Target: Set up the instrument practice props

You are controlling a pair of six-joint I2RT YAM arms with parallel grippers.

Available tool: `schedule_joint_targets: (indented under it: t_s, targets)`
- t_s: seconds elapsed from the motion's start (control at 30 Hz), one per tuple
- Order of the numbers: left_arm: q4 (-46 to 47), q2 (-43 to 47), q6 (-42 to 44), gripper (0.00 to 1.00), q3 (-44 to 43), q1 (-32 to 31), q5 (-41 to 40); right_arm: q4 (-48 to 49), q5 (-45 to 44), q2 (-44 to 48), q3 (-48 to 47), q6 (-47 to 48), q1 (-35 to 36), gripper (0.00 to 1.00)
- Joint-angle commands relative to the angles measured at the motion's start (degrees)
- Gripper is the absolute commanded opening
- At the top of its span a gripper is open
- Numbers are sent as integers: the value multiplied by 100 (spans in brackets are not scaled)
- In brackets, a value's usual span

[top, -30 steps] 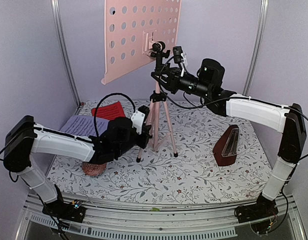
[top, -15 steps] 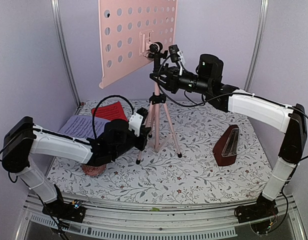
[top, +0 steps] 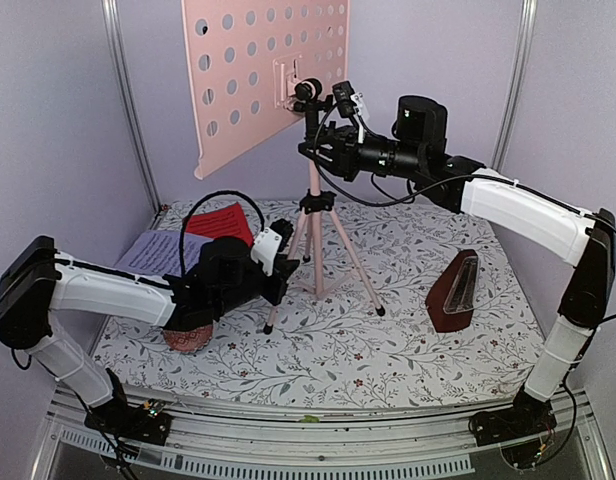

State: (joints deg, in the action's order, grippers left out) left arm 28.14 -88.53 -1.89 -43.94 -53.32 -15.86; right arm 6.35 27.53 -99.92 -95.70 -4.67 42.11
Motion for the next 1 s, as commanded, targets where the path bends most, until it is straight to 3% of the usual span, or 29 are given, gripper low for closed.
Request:
schedule_joint_targets:
  t_s: [0.0, 0.53, 0.8, 0.97]
  targets:
    - [-850, -18, 267, 0, 272, 137, 151, 1761, 21, 771, -935, -68, -17, 13]
    - [-1506, 134, 501, 0, 250, 168, 153, 1576, -347, 1486, 18, 260, -15, 18]
    - [-1693, 178, 478, 0, 285, 166, 170, 1503, -369, 1730, 365, 361, -18, 34]
    - [-1752, 170, 461, 0, 299, 180, 191, 1418, -444, 1821, 614, 404, -18, 49]
